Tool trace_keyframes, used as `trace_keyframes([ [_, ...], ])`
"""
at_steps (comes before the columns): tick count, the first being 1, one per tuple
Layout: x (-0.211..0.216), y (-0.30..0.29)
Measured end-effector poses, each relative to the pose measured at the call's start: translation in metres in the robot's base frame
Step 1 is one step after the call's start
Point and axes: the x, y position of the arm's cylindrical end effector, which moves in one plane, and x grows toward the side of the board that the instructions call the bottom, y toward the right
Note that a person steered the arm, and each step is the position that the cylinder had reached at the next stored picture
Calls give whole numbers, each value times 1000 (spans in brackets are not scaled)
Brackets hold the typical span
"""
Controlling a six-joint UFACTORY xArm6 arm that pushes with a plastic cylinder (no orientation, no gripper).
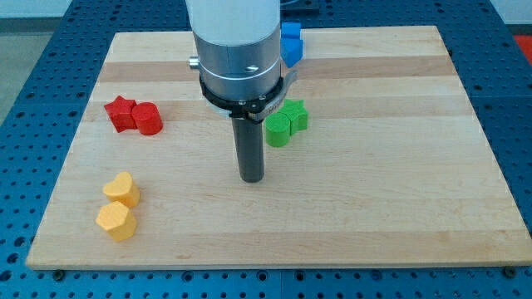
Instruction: Push the arm left beside the green star
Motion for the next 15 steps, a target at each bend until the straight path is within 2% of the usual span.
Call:
trace_keyframes([
  [5, 0, -14],
  [7, -23, -23],
  [8, -39, -23],
  [10, -126, -23],
  [15, -126, -23],
])
